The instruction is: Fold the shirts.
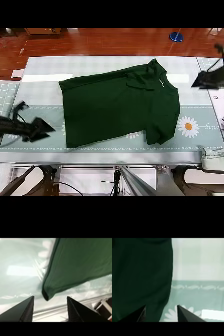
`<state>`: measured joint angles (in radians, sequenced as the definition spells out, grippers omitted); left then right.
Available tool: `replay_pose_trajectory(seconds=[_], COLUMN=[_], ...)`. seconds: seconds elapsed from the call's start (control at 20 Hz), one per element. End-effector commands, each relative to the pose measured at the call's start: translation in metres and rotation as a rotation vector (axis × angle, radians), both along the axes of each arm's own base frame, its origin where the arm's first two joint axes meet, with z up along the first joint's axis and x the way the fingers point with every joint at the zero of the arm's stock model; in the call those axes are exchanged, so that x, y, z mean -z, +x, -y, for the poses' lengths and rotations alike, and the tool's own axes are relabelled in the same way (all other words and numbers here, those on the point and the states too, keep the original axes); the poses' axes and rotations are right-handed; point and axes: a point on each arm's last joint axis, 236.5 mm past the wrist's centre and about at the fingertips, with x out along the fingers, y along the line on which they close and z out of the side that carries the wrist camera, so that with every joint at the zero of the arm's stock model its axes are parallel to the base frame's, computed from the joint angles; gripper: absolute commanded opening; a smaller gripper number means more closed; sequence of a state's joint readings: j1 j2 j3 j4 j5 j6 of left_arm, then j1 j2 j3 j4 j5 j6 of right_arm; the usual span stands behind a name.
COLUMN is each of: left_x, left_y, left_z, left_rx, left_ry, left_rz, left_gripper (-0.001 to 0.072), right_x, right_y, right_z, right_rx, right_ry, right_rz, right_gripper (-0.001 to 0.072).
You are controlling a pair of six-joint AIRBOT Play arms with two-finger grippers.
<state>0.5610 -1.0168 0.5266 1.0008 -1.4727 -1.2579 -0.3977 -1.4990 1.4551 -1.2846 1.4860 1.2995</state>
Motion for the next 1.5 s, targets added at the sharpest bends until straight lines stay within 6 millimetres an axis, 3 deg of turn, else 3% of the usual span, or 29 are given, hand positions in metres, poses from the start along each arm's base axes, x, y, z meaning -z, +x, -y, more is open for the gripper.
replay_pose_trajectory(seconds=[0.0, 0.25, 0.55, 0.75, 0.8, 0.9, 1.15, 1.45], left_x=[0.014, 0.026, 0.054, 0.071, 0.079, 0.084, 0.08, 0.078], left_y=[-0.025, -0.027, -0.032, -0.006, 0.003, 0.011, 0.002, -0.001], left_z=[0.022, 0.036, 0.064, 0.073, 0.068, 0.062, 0.066, 0.068], left_rx=[0.003, 0.074, 0.152, 0.054, 0.0, -0.035, 0.026, 0.049], left_ry=[-0.047, -0.046, -0.071, -0.072, -0.039, -0.008, -0.033, -0.044], left_rz=[-0.036, -0.072, -0.173, -0.145, -0.139, -0.123, -0.123, -0.119], left_gripper=[0.0512, 0.0512, 0.0513, 0.055, 0.0474, 0.0051, 0.0023, 0.0023], right_x=[0.025, 0.029, 0.028, 0.028, 0.028, 0.027, 0.025, 0.061], right_y=[-0.032, -0.043, -0.044, -0.045, -0.047, -0.048, -0.049, -0.083], right_z=[-0.005, 0.016, 0.015, 0.013, 0.012, 0.01, 0.014, -0.009], right_rx=[0.065, 0.149, 0.146, 0.144, 0.141, 0.139, 0.139, 0.198], right_ry=[0.153, 0.142, 0.149, 0.155, 0.157, 0.165, 0.141, 0.328], right_rz=[-0.024, 0.005, 0.005, -0.002, -0.007, -0.012, -0.002, -0.063], right_gripper=[0.0478, 0.0477, 0.0477, 0.0476, 0.0476, 0.0476, 0.0476, 0.0481])
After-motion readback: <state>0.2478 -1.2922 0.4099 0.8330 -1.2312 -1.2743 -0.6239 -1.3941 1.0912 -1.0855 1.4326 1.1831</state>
